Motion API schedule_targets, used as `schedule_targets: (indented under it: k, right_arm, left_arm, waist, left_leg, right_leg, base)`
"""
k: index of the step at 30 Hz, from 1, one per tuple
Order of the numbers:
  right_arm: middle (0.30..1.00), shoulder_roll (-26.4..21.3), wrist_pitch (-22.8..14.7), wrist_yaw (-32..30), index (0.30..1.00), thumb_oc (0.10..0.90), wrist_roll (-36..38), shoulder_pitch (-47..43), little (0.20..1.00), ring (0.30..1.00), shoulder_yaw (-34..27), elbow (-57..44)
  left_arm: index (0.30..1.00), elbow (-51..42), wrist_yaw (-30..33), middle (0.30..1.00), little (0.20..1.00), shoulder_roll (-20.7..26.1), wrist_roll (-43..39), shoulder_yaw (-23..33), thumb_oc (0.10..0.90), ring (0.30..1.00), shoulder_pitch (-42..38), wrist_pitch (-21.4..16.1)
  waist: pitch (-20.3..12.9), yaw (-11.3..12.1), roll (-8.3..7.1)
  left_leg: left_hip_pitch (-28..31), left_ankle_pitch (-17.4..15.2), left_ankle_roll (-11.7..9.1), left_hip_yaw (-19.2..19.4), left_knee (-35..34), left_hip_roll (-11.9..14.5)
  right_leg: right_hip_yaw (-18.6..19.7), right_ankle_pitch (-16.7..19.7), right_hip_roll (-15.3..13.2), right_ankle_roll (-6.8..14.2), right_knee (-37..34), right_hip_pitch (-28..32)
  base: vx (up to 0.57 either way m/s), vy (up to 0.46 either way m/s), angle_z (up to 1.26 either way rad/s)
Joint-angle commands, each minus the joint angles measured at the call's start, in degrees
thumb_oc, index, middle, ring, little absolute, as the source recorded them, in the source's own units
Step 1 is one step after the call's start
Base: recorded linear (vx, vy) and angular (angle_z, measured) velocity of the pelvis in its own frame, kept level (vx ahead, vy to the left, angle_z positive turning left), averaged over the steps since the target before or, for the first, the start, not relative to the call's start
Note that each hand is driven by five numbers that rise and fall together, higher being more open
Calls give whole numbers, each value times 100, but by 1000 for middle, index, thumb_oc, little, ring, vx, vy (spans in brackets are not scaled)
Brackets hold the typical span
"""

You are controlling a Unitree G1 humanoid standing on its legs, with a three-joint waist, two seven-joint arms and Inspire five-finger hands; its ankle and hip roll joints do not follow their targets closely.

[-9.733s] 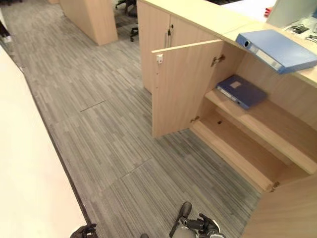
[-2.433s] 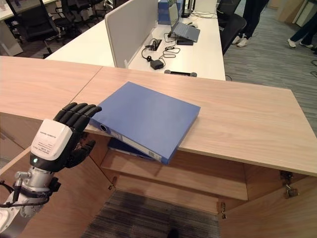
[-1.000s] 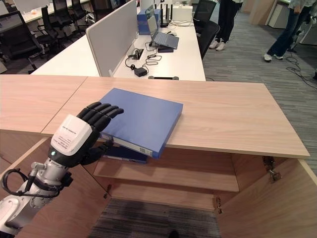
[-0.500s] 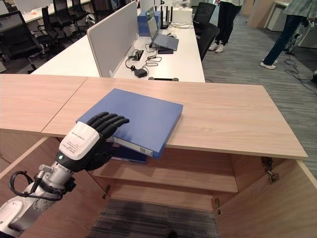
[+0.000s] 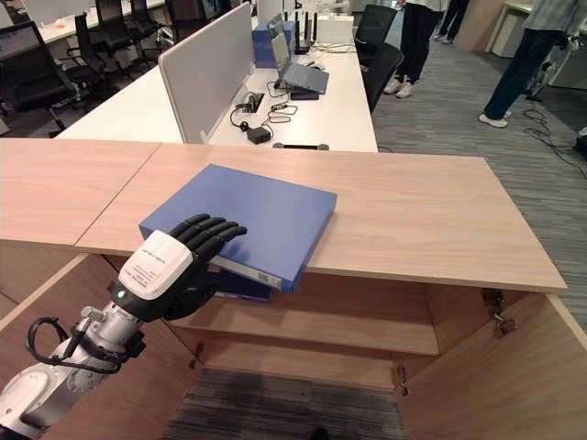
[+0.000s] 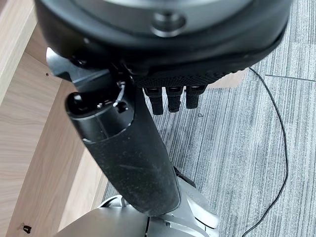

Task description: Put the empty folder in the office cabinet

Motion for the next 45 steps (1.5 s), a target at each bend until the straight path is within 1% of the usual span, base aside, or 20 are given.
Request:
schedule_targets:
  k: [1, 11, 12, 25, 39, 40, 45]
  right_arm:
    - [900, -90, -98, -47, 900, 800, 152, -234, 900, 900, 10, 117]
    - [900, -91, -98, -44, 900, 800, 173, -240, 900, 900, 26, 105]
    - [900, -85, -92, -44, 900, 800, 184, -253, 900, 900, 29, 104]
    - [900, -80, -73, -84, 900, 800, 207, -254, 900, 900, 4, 143]
    - [900, -64, -63, -97, 900, 800, 258, -235, 900, 900, -75, 140]
    - [900, -67, -59, -104, 900, 800, 247, -232, 900, 900, -68, 144]
    - [900, -65, -53, -86, 900, 800, 250, -240, 900, 900, -76, 153]
  left_arm:
    - [900, -335, 219, 900, 900, 274, -219, 53, 800, 900, -921, -32]
    - [900, -245, 224, 900, 900, 272, -101, -214, 800, 900, -1310, 12]
    - [900, -129, 230, 900, 900, 236, -75, -313, 800, 900, -1390, 40]
    - [900, 261, 221, 900, 900, 28, 87, -640, 800, 900, -1713, 171]
    - [900, 498, 173, 900, 900, -123, 104, -659, 800, 900, -1615, 264]
    - [300, 552, 156, 300, 300, -136, 86, -660, 400, 300, -1607, 279]
    - [300, 524, 165, 300, 300, -125, 141, -649, 400, 300, -1605, 268]
  waist:
    - [28, -61, -33]
    - [7, -127, -20]
    - [-4, -148, -23]
    - [-20, -234, -32]
    - [-13, -246, -70]
    - [-17, -247, -72]
    - [-28, -247, -85]
  left_leg:
    - [69, -189, -293, 414, -17, 206]
    - [91, -197, -286, 438, -17, 190]
    - [84, -198, -284, 445, -17, 189]
    - [81, -214, -269, 496, -17, 183]
    - [107, -224, -271, 547, -17, 188]
    - [107, -222, -274, 547, -17, 193]
    - [105, -221, -275, 547, -17, 195]
  right_leg:
    - [83, -733, -332, 763, -4, 720]
    - [104, -715, -344, 770, -1, 723]
    - [117, -709, -351, 771, -3, 713]
    - [165, -673, -364, 785, -2, 668]
    - [181, -667, -359, 789, 1, 697]
    - [181, -665, -360, 788, 0, 696]
    - [194, -665, -360, 789, -4, 686]
  base:
    - [0, 0, 0]
    - [0, 0, 0]
    - [0, 0, 0]
    - [0, 1, -1]
    - [0, 1, -2]
    - [0, 0, 0]
    - [0, 0, 0]
